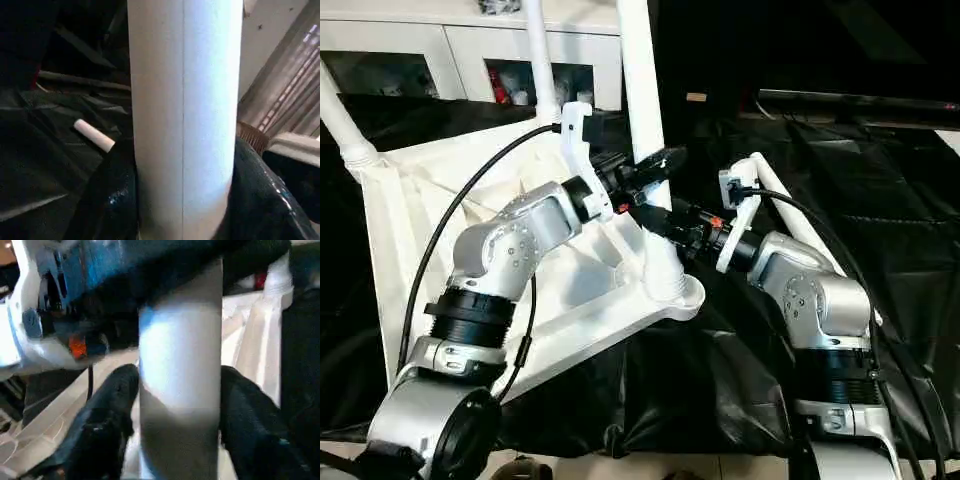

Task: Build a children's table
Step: Pick table leg

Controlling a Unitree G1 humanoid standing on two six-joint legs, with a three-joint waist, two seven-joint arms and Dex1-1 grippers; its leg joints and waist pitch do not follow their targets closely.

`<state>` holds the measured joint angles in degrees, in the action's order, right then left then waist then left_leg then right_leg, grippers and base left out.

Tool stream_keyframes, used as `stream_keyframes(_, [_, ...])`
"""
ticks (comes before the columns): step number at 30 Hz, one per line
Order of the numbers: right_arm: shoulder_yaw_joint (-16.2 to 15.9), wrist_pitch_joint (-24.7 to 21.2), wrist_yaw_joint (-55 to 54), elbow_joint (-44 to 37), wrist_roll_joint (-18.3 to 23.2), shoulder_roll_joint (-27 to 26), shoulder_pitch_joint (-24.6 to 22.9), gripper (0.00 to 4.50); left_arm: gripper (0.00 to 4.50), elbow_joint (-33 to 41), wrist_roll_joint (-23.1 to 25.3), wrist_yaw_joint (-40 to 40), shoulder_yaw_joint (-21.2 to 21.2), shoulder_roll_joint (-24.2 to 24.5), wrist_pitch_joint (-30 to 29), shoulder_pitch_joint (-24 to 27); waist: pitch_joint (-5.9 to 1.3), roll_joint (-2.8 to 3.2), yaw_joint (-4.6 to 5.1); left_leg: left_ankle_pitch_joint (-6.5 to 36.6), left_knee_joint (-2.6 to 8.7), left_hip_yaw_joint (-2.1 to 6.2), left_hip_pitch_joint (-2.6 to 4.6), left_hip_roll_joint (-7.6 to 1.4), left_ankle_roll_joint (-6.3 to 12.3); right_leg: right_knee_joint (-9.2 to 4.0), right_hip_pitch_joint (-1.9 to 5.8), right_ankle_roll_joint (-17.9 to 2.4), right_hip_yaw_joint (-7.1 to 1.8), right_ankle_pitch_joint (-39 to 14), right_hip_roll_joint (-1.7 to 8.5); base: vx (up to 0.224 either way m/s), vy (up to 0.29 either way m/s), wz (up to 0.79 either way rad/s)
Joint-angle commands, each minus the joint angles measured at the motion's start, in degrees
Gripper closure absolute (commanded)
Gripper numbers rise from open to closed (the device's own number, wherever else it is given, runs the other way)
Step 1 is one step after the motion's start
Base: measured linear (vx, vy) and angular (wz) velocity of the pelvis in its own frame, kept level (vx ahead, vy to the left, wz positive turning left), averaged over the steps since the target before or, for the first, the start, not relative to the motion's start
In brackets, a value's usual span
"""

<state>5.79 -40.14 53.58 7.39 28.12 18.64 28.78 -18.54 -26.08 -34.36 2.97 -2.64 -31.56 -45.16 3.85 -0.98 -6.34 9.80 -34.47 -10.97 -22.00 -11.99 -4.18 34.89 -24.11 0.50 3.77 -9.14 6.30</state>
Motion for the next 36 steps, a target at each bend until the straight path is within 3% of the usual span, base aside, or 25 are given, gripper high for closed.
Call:
stream_keyframes(1, [-0.5, -1.3, 2.4, -0.9, 1.0, 2.2, -0.7, 1.78, 2.63, 2.5, -0.5, -3.9, -1.1, 1.0, 1.2, 0.2, -4.78, -1.06, -0.02, 8.5, 3.87, 0.13, 0.71, -0.58, 2.45, -4.14, 3.50, -10.0, -1.58, -13.6, 1.40, 0.000, 0.000, 0.00])
stream_keyframes(2, [-0.7, -1.6, 3.2, -1.2, 1.3, 2.9, -0.9, 1.57, 2.64, 2.8, -0.7, -4.9, -1.4, 1.4, 1.1, 0.4, -4.80, -1.22, -0.01, 8.1, 3.78, 0.07, 0.62, -0.58, 2.61, -3.94, 3.58, -10.4, -1.63, -12.6, 1.41, 0.000, 0.000, 0.00])
stream_keyframes(5, [-1.2, -2.1, 4.9, -1.6, 1.6, 4.1, -1.2, 1.47, 2.64, 3.2, -1.3, -7.2, -2.1, 2.4, 1.2, 0.7, -4.71, -1.19, -0.02, 8.1, 3.76, 0.02, 0.69, -0.61, 2.73, -3.89, 3.48, -10.8, -1.68, -12.6, 1.40, 0.000, 0.000, 0.00])
stream_keyframes(6, [-2.5, -2.1, 7.4, -2.0, 1.5, 5.9, -1.3, 1.20, 2.64, 3.8, -2.1, -10.1, -2.9, 3.6, 0.4, 0.7, -4.73, -1.23, -0.04, 8.3, 3.73, 0.00, 0.73, -0.57, 2.71, -3.96, 3.48, -10.7, -1.65, -12.9, 1.42, 0.000, 0.000, 0.00])
stream_keyframes(11, [-5.1, -2.4, 10.8, -2.2, 1.2, 8.6, -0.5, 0.81, 2.64, 4.4, -2.8, -15.9, -5.0, 6.3, -1.5, 0.7, -4.71, -1.15, 0.00, 8.5, 3.72, 0.01, 0.76, -0.57, 2.42, -3.93, 3.50, -10.6, -1.69, -14.0, 1.41, 0.000, 0.000, 0.00])
stream_keyframes(16, [-7.9, -3.2, 15.3, -2.4, 1.6, 10.8, 0.5, 0.74, 2.64, 4.3, -3.5, -18.7, -5.9, 7.1, -2.8, 0.4, -4.76, -0.98, 0.13, 8.5, 3.63, 0.04, 0.71, -0.61, 2.44, -3.74, 3.59, -11.5, -1.72, -12.7, 1.43, 0.000, 0.000, 0.00])
stream_keyframes(23, [-12.2, -2.1, 19.2, -2.4, 0.5, 12.3, 1.5, 0.74, 2.64, 3.7, -4.2, -19.7, -6.4, 6.5, -3.0, -0.4, -4.80, -1.25, 0.11, 8.2, 3.52, 0.00, 0.76, -0.69, 2.83, -3.63, 3.60, -12.4, -1.74, -12.2, 1.42, 0.000, 0.000, 0.00])
stream_keyframes(27, [-13.0, -1.8, 19.3, -1.5, 0.0, 11.8, 1.7, 0.74, 2.64, 4.5, -4.9, -20.3, -6.4, 6.6, -3.7, -0.3, -4.83, -1.47, 0.10, 7.9, 3.47, -0.01, 0.73, -0.67, 2.83, -3.60, 3.64, -12.3, -1.72, -12.3, 1.43, 0.000, 0.000, 0.00])
stream_keyframes(34, [-13.7, -1.5, 19.4, -0.4, -0.3, 11.7, 1.9, 0.74, 2.64, 5.7, -5.6, -21.6, -6.7, 7.0, -4.6, 0.2, -4.90, -1.22, 0.07, 7.6, 3.41, 0.00, 0.72, -0.65, 3.01, -3.43, 3.68, -12.9, -1.72, -11.2, 1.37, 0.000, 0.000, 0.00])
stream_keyframes(36, [-13.8, -1.3, 19.3, -0.1, -0.4, 11.7, 1.9, 1.04, 2.64, 5.8, -5.8, -21.7, -6.7, 7.0, -4.7, 0.2, -4.89, -1.25, 0.07, 7.7, 3.41, -0.02, 0.79, -0.66, 2.94, -3.46, 3.66, -13.0, -1.71, -11.3, 1.35, 0.000, 0.000, 0.00])
